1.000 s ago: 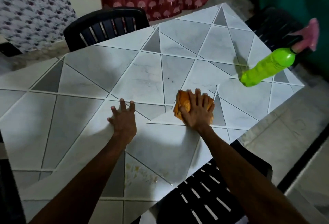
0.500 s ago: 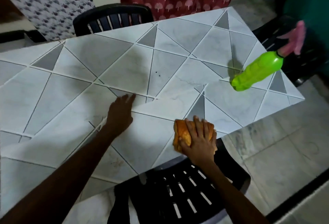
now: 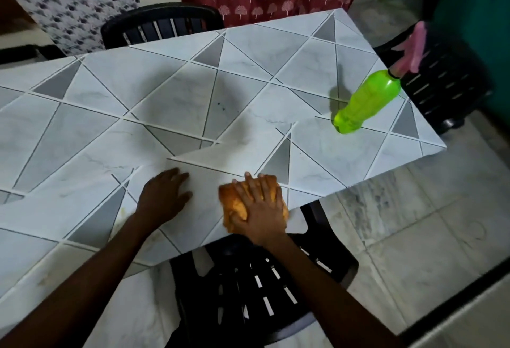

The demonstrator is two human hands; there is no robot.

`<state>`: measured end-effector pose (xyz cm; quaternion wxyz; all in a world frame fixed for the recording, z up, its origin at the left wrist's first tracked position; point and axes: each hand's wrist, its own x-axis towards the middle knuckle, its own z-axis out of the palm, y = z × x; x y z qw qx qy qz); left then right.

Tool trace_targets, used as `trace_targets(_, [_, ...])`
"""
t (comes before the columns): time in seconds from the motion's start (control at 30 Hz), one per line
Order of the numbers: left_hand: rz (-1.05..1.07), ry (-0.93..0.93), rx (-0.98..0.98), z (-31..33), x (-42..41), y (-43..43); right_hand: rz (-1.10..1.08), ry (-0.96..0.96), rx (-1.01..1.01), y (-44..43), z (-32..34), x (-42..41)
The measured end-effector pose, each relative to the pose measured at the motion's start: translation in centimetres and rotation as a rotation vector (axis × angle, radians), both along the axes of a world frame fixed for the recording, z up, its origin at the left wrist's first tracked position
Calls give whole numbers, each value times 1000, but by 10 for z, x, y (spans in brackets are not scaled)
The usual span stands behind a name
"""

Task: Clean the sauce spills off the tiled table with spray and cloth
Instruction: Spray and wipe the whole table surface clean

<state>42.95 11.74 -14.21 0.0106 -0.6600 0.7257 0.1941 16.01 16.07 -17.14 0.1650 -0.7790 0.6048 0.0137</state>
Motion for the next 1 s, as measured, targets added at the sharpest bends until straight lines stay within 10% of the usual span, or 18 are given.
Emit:
trace_targets(0.3, [13,37,-12,-10,6,15,-539,76,112,-70,5,-62])
trace_targets(0.6, [-52,-21,-51,-9,11,20,-19,15,-23,26,2,46])
trace_targets(1.0, [-13,-28,-49,-5,1,3,-890,-10,78,-83,-5,-112])
